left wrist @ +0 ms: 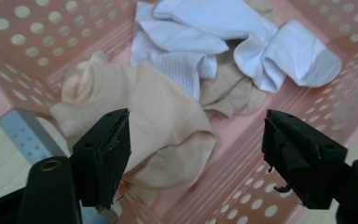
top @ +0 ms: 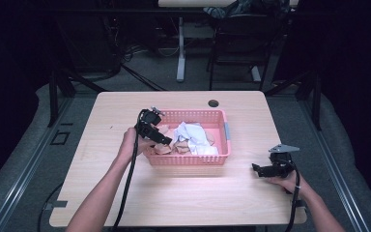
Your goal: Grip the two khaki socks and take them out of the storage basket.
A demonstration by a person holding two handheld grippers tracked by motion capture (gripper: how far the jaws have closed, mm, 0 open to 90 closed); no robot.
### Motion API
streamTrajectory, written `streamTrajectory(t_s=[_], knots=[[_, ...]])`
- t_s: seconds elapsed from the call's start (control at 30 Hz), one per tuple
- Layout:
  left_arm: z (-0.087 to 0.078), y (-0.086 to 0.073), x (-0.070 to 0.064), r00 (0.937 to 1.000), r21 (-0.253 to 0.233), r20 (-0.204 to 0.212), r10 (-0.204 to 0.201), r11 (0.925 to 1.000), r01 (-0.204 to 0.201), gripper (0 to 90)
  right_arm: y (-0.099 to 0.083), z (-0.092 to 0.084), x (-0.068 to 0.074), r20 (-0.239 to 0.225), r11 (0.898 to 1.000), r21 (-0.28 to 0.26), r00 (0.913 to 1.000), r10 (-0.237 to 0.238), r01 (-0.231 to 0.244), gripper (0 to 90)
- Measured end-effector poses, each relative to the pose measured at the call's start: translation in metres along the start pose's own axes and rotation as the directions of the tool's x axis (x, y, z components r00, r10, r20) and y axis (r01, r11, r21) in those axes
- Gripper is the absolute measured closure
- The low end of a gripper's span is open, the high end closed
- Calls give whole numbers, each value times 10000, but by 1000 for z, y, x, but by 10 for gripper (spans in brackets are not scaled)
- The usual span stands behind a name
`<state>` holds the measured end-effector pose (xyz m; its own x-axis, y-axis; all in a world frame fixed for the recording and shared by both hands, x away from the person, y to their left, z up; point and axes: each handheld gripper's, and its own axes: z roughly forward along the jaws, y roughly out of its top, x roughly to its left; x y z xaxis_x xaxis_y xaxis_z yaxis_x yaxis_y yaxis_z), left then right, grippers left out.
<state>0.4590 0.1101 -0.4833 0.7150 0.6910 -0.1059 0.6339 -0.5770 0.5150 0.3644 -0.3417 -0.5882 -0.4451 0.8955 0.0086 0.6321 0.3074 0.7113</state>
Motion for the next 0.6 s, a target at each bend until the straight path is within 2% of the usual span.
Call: streamTrajectory(t_s=[0.27, 0.4, 0.6], knots=[[20, 9, -7, 9998, 843, -91, 175, 9963, -166, 361, 0, 0, 0, 5, 10000, 29, 10000, 11, -11, 17], [26, 13, -10, 9997, 1103, -179, 164, 9938, -143, 402, 0, 0, 0, -3, 10000, -3, 10000, -1, 1, 17], [35, 18, -13, 9994, 1591, -270, 214, 9871, -169, 455, 0, 0, 0, -8, 10000, -12, 10000, -1, 1, 17]])
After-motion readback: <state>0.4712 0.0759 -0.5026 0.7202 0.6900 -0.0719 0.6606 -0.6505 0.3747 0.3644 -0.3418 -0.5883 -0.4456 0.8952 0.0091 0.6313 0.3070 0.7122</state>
